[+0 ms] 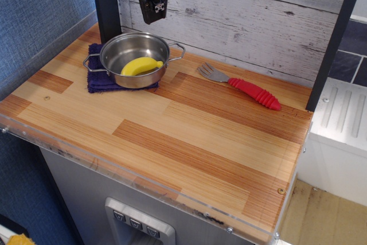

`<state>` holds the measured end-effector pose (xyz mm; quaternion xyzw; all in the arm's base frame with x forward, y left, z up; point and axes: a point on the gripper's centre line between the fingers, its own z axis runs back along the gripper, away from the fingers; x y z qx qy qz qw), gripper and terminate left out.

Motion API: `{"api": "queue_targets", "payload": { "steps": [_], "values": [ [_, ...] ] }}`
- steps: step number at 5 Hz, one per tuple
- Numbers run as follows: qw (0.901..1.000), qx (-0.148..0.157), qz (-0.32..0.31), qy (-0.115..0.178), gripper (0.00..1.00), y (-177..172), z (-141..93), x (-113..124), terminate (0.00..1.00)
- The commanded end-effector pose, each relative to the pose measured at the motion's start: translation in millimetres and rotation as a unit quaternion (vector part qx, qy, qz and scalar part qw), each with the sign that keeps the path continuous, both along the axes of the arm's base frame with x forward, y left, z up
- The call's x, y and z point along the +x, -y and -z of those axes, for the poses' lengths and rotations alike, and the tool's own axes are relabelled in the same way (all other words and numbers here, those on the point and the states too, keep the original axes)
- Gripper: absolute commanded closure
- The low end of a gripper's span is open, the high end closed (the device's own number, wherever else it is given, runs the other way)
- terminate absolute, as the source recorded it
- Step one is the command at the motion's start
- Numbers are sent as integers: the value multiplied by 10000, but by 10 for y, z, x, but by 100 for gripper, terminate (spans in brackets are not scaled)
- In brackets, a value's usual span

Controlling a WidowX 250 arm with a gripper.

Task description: Put banana to lower left corner

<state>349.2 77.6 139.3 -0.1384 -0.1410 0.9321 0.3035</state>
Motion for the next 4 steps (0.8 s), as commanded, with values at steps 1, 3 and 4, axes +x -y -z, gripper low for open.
{"api": "queue_targets", "payload": {
  "steps": [1,3,4],
  "values": [
    [10000,0,0,0,0,0,0,0,0],
    [9994,80,-82,-326,0,-180,221,49,0],
    [9987,101,-113,-478,0,-218,346,70,0]
  ]
}}
